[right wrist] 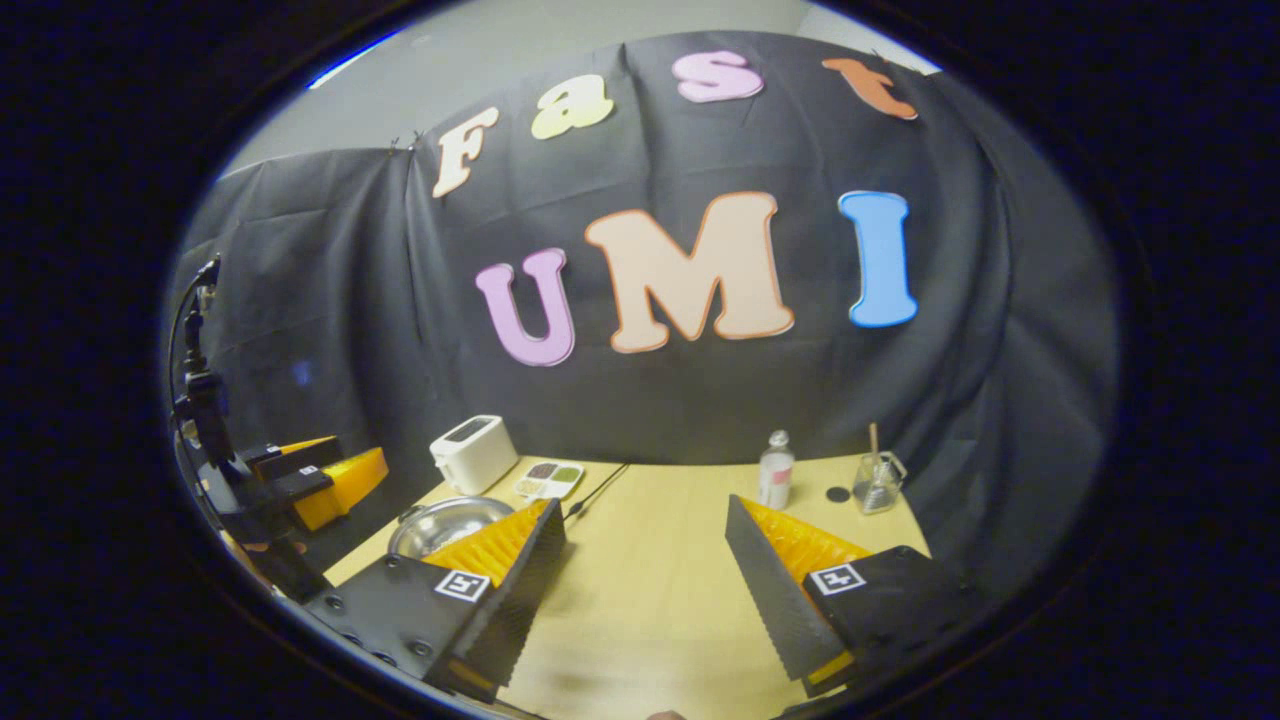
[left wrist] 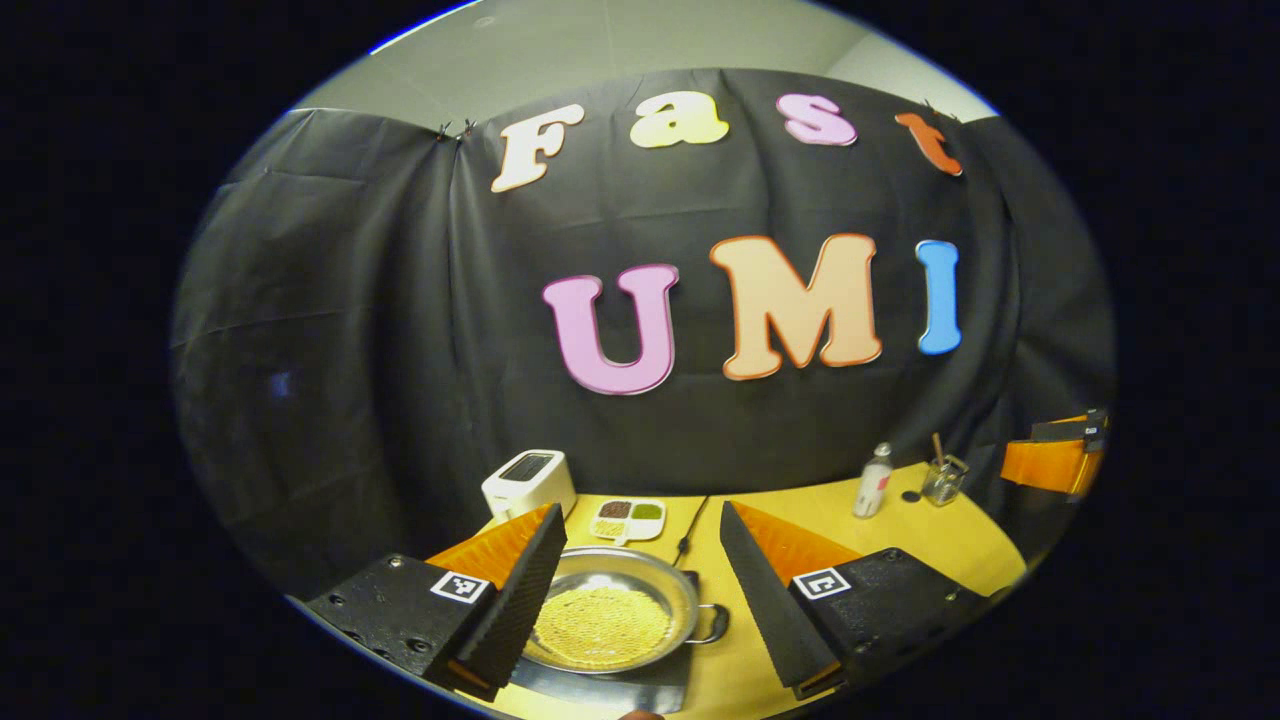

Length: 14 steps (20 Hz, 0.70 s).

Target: First push the handle of the pot to place it horizontally, then grasp the pot with both hands and set it on the induction cooktop.

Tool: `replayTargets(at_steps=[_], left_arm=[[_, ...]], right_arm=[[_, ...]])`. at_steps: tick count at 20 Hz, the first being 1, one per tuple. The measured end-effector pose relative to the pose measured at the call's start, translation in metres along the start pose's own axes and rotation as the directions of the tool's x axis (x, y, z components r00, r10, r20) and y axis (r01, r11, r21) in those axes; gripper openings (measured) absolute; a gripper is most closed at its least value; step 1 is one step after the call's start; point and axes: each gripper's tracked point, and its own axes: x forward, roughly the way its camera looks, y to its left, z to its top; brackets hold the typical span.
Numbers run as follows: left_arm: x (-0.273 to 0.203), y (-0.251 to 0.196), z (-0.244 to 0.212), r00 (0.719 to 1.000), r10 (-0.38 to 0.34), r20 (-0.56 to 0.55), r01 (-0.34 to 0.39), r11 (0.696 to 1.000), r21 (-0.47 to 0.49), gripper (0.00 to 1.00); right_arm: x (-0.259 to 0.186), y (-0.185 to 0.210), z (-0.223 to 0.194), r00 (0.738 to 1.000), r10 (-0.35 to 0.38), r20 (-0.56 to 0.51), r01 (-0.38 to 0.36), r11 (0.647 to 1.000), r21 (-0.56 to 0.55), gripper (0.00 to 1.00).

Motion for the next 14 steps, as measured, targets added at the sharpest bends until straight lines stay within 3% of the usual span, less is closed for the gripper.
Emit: replayTargets(at_steps=[3,4,5,6,14], left_arm=[[-0.017,-0.039,0.014,0.997,-0.046,0.058,0.052,0.993,-0.109,0.95],[-0.02,-0.044,0.016,0.996,-0.044,0.072,0.053,0.991,-0.123,0.94],[-0.024,-0.048,0.017,0.996,-0.041,0.078,0.051,0.991,-0.127,0.95],[-0.027,-0.053,0.015,0.996,-0.041,0.079,0.051,0.991,-0.122,0.95],[-0.044,-0.09,0.003,0.996,-0.073,0.056,0.08,0.989,-0.125,0.96]], right_arm=[[-0.028,-0.034,0.007,0.998,-0.042,0.048,0.041,0.999,0.012,0.92],[-0.043,-0.048,0.008,0.997,-0.057,0.06,0.055,0.998,0.021,0.99],[-0.053,-0.057,0.008,0.995,-0.067,0.068,0.065,0.997,0.031,0.99],[-0.062,-0.065,0.006,0.994,-0.076,0.076,0.073,0.996,0.042,0.92],[-0.097,-0.108,0.001,0.987,-0.128,0.099,0.12,0.99,0.076,0.92]])
